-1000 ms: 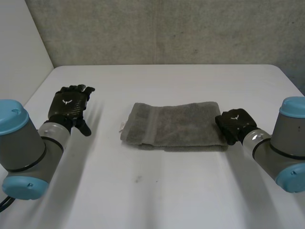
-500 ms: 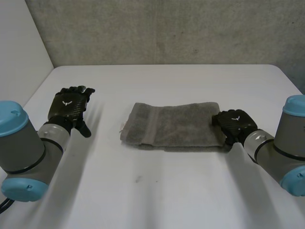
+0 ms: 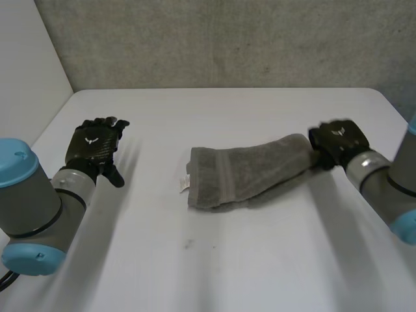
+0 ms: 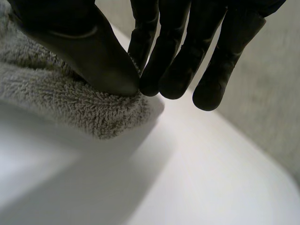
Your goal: Fold the towel.
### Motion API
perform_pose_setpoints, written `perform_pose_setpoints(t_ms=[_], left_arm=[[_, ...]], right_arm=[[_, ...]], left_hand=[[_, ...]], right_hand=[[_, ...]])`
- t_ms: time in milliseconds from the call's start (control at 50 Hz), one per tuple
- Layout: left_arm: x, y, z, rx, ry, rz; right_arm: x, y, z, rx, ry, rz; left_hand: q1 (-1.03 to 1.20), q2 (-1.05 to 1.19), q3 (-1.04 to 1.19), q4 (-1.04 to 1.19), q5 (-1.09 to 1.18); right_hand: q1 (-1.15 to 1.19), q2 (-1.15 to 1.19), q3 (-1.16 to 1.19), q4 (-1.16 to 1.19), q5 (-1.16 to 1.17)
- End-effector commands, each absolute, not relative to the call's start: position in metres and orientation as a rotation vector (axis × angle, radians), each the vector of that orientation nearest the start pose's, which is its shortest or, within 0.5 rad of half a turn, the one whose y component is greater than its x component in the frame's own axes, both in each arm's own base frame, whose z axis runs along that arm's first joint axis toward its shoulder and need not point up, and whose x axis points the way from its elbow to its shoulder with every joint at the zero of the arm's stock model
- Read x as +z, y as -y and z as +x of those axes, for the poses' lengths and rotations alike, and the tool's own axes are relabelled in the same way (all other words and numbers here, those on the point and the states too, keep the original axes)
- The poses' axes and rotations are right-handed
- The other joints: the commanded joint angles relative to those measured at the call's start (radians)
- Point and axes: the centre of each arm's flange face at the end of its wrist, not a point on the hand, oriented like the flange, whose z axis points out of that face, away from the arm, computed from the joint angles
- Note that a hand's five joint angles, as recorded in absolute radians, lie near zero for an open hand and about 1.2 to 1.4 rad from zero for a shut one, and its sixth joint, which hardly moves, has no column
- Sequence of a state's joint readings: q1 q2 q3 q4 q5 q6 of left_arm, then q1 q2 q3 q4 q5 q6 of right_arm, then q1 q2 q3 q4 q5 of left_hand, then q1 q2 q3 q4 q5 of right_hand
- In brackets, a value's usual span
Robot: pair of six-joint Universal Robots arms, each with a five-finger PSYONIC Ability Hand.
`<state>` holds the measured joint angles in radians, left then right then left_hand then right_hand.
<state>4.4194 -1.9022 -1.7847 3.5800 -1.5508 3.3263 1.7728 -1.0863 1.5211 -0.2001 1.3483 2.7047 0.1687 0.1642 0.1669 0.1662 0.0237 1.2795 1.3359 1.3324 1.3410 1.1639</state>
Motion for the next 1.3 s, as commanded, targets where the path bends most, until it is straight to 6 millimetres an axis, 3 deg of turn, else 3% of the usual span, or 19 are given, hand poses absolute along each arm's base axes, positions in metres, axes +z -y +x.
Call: perform_pose_setpoints(t_ms=[20, 40, 80, 140, 180, 200, 240, 360, 400, 420, 460, 500, 640, 780, 940, 1060, 1160, 1240, 1300], left_arm=[[0.185, 0.295, -0.228, -2.187, -2.306, 0.58], [0.185, 0.295, -0.228, -2.187, -2.305, 0.579], [0.191, 0.298, -0.229, -2.211, -2.287, 0.57], [0.194, 0.3, -0.23, -2.221, -2.28, 0.567], [0.201, 0.3, -0.236, -2.253, -2.26, 0.584], [0.201, 0.3, -0.236, -2.254, -2.26, 0.584], [0.208, 0.3, -0.244, -2.292, -2.236, 0.598], [0.218, 0.303, -0.251, -2.317, -2.222, 0.611], [0.225, 0.304, -0.257, -2.335, -2.222, 0.622], [0.225, 0.304, -0.257, -2.336, -2.222, 0.623], [0.229, 0.305, -0.268, -2.365, -2.241, 0.632], [0.231, 0.305, -0.274, -2.375, -2.255, 0.635], [0.226, 0.304, -0.299, -2.384, -2.346, 0.667], [0.197, 0.292, -0.34, -2.311, -2.517, 0.777], [0.157, 0.283, -0.37, -2.195, -2.626, 0.898], [0.134, 0.284, -0.372, -2.095, -2.676, 0.925], [0.114, 0.283, -0.369, -1.999, -2.716, 0.935], [0.113, 0.282, -0.367, -1.977, -2.724, 0.936], [0.121, 0.281, -0.367, -1.981, -2.721, 0.934]], right_arm=[[0.205, 0.297, 0.331, -1.995, -1.837, -1.232], [0.205, 0.297, 0.331, -1.994, -1.836, -1.233], [0.194, 0.27, 0.371, -1.902, -1.744, -1.333], [0.185, 0.257, 0.387, -1.853, -1.712, -1.388], [0.16, 0.238, 0.41, -1.759, -1.676, -1.504], [0.16, 0.238, 0.41, -1.759, -1.676, -1.504], [0.136, 0.228, 0.417, -1.687, -1.679, -1.615], [0.134, 0.227, 0.414, -1.667, -1.698, -1.683], [0.162, 0.227, 0.41, -1.72, -1.687, -1.591], [0.163, 0.227, 0.41, -1.721, -1.687, -1.59], [0.192, 0.226, 0.399, -1.741, -1.711, -1.414], [0.203, 0.234, 0.386, -1.75, -1.749, -1.313], [0.221, 0.263, 0.338, -1.745, -1.914, -1.01], [0.211, 0.294, 0.304, -1.706, -2.048, -0.81], [0.185, 0.315, 0.306, -1.627, -2.104, -0.745], [0.158, 0.322, 0.315, -1.542, -2.153, -0.763], [0.122, 0.327, 0.326, -1.423, -2.204, -0.806], [0.113, 0.324, 0.333, -1.374, -2.214, -0.833], [0.121, 0.324, 0.335, -1.371, -2.211, -0.839]], left_hand=[[0.006, 0.01, 0.008, 0.008, -0.024], [0.006, 0.01, 0.008, 0.008, -0.024], [0.006, 0.01, 0.008, 0.008, -0.024], [0.006, 0.01, 0.008, 0.008, -0.024], [0.006, 0.01, 0.008, 0.008, -0.024], [0.006, 0.01, 0.008, 0.008, -0.024], [0.006, 0.01, 0.008, 0.008, -0.024], [0.007, 0.011, 0.008, 0.009, -0.023], [0.007, 0.011, 0.008, 0.009, -0.023], [0.007, 0.011, 0.008, 0.009, -0.023], [0.012, 0.017, 0.014, 0.015, -0.017], [0.015, 0.02, 0.017, 0.018, -0.014], [0.027, 0.032, 0.029, 0.03, -0.002], [0.039, 0.043, 0.041, 0.041, 0.009], [0.036, 0.041, 0.038, 0.039, 0.006], [0.039, 0.043, 0.041, 0.041, 0.009], [0.042, 0.046, 0.044, 0.044, 0.012], [0.042, 0.046, 0.044, 0.044, 0.012], [0.042, 0.046, 0.044, 0.044, 0.012]], right_hand=[[0.117, 0.06, 0.064, 0.055, 0.058], [0.117, 0.06, 0.064, 0.055, 0.058], [0.117, 0.06, 0.064, 0.055, 0.058], [0.117, 0.06, 0.064, 0.055, 0.058], [0.117, 0.06, 0.064, 0.055, 0.058], [0.117, 0.06, 0.064, 0.055, 0.058], [0.117, 0.06, 0.064, 0.055, 0.058], [0.062, 0.006, 0.009, 0.001, 0.003], [-1.105, -1.161, -1.158, -1.166, -1.164], [-1.105, -1.161, -1.158, -1.166, -1.164], [-1.105, -1.161, -1.158, -1.166, -1.164], [-1.105, -1.161, -1.158, -1.166, -1.164], [-1.105, -1.161, -1.158, -1.166, -1.164], [-1.105, -1.161, -1.158, -1.166, -1.164], [-1.105, -1.161, -1.158, -1.166, -1.164], [-1.105, -1.161, -1.158, -1.166, -1.164], [-1.105, -1.161, -1.158, -1.166, -1.164], [-1.105, -1.161, -1.158, -1.166, -1.164], [-1.105, -1.161, -1.158, -1.166, -1.164]])
